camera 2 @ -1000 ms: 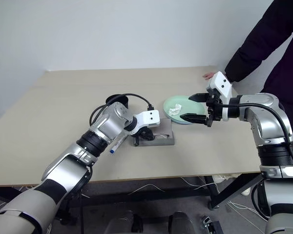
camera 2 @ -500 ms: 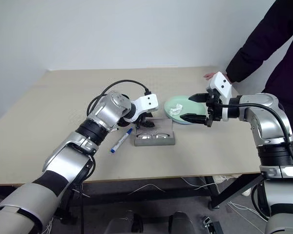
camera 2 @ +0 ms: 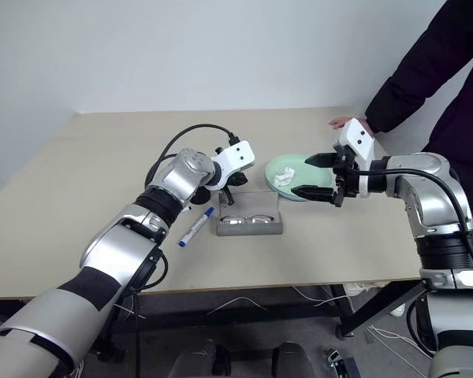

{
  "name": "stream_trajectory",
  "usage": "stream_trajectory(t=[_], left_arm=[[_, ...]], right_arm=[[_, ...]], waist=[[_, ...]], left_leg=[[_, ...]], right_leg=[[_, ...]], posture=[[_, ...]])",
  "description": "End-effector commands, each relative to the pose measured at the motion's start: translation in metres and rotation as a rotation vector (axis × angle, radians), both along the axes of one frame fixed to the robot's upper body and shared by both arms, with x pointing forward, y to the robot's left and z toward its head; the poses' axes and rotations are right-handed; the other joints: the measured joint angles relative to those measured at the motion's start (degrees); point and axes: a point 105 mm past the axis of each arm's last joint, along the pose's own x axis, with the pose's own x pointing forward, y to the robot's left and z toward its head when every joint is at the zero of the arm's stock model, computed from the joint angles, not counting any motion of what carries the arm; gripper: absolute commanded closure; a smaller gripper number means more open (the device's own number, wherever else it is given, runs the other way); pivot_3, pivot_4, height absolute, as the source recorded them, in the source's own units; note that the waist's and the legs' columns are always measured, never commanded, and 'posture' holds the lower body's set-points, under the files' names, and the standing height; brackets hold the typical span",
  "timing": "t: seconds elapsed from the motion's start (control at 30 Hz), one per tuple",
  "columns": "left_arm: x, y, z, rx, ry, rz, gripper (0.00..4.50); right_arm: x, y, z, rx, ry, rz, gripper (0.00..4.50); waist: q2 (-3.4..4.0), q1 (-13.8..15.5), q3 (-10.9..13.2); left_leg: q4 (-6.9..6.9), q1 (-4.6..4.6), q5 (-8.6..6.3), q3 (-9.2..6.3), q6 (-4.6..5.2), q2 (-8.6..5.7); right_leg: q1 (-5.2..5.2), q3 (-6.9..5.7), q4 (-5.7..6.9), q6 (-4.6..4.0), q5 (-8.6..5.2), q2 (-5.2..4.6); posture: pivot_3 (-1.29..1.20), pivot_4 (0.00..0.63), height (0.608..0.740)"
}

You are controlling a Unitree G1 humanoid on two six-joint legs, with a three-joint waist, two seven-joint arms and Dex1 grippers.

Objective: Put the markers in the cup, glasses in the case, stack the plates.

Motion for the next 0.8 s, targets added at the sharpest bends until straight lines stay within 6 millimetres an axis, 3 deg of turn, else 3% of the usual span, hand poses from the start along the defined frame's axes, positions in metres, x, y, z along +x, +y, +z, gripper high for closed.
stream_trajectory(t=[0.03, 0.33, 0.47, 0.7, 0.8], left_arm=[[0.004, -0.007, 0.008, 0.000, -0.083, -0.007, 4.47], [-0.005, -0.005, -0.028, 0.137, -0.069, -0.067, 4.47], [-0.010, -0.005, -0.035, 0.149, -0.039, -0.092, 4.47], [-0.014, -0.004, -0.027, 0.136, -0.010, -0.139, 4.47], [-0.011, -0.003, -0.014, 0.119, -0.046, -0.143, 4.47]], right_arm=[[-0.002, 0.001, 0.016, 0.007, -0.057, 0.009, 0.00], [-0.004, 0.002, 0.015, 0.010, -0.056, 0.011, 0.00], [-0.004, 0.003, 0.015, 0.011, -0.056, 0.012, 0.00], [-0.004, 0.004, 0.014, 0.011, -0.054, 0.016, 0.00], [-0.004, 0.005, 0.014, 0.012, -0.054, 0.019, 0.00]], waist=[[0.00, 0.0, 0.0], [0.00, 0.0, 0.0], [-0.01, 0.0, 0.0], [-0.01, 0.0, 0.0], [-0.01, 0.0, 0.0]], left_leg=[[0.00, 0.00, 0.00, 0.00, 0.00, 0.00], [0.01, 0.01, 0.00, -0.01, 0.00, 0.01], [0.01, 0.01, 0.00, 0.00, 0.00, 0.00], [0.01, 0.00, 0.00, 0.00, 0.00, 0.00], [0.01, 0.00, 0.00, 0.00, 0.00, 0.00]], right_leg=[[0.00, 0.00, 0.00, 0.00, 0.00, 0.00], [0.01, -0.01, 0.01, -0.01, 0.02, 0.01], [0.01, -0.01, 0.00, -0.02, 0.02, 0.00], [0.00, -0.01, 0.00, -0.04, 0.03, -0.01], [0.00, -0.01, 0.00, -0.05, 0.04, -0.01]], posture=[[0.00, 0.000, 0.740], [0.00, 0.000, 0.740], [0.00, 0.000, 0.740], [0.00, 0.000, 0.740], [0.00, 0.000, 0.740]])
